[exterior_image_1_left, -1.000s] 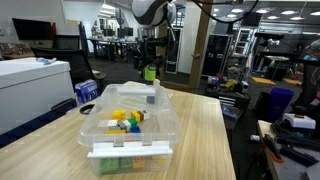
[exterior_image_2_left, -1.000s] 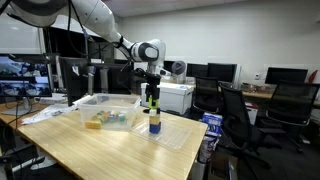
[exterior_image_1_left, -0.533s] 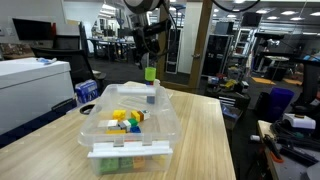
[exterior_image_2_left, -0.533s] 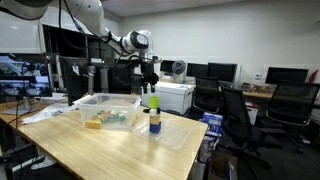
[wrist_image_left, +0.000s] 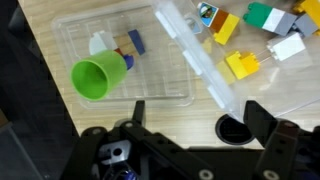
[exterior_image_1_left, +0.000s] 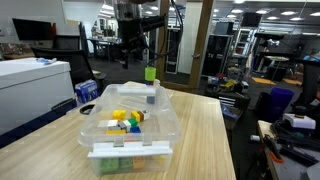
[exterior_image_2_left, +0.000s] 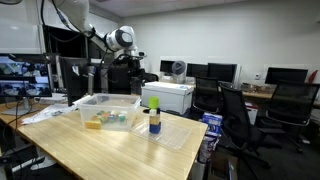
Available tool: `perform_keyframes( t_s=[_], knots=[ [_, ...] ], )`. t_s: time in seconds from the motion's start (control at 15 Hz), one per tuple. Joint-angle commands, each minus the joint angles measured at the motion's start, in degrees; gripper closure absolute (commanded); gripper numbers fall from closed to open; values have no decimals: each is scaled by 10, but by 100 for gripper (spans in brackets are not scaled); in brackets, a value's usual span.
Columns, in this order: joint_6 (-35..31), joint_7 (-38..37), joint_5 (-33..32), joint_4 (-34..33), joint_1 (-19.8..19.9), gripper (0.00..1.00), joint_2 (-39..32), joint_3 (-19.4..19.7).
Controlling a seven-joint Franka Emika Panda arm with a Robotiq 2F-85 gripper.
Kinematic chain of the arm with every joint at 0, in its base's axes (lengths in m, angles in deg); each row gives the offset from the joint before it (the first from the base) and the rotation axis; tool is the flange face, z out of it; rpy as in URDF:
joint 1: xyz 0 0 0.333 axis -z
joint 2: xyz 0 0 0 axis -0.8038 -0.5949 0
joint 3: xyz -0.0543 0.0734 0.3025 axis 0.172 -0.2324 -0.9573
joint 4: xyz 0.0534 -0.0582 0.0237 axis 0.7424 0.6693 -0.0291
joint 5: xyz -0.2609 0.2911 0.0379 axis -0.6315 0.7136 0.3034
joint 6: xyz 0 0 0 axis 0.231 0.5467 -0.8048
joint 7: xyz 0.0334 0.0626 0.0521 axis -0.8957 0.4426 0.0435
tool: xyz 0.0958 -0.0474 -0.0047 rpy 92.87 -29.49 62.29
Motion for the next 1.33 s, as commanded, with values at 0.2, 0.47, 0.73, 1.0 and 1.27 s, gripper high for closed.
perform_keyframes(
  t_s=[0.2,0.47,0.73,1.0,1.27],
  knots=[
    [-193,40,-3,224,-29,0,82,-59],
    [-229,120,45,306,-22,0,101,-103],
    [-239,229,107,338,2,0,103,-127],
    [-208,389,184,349,53,0,97,-145],
    [-173,478,197,353,83,0,88,-140]
  ],
)
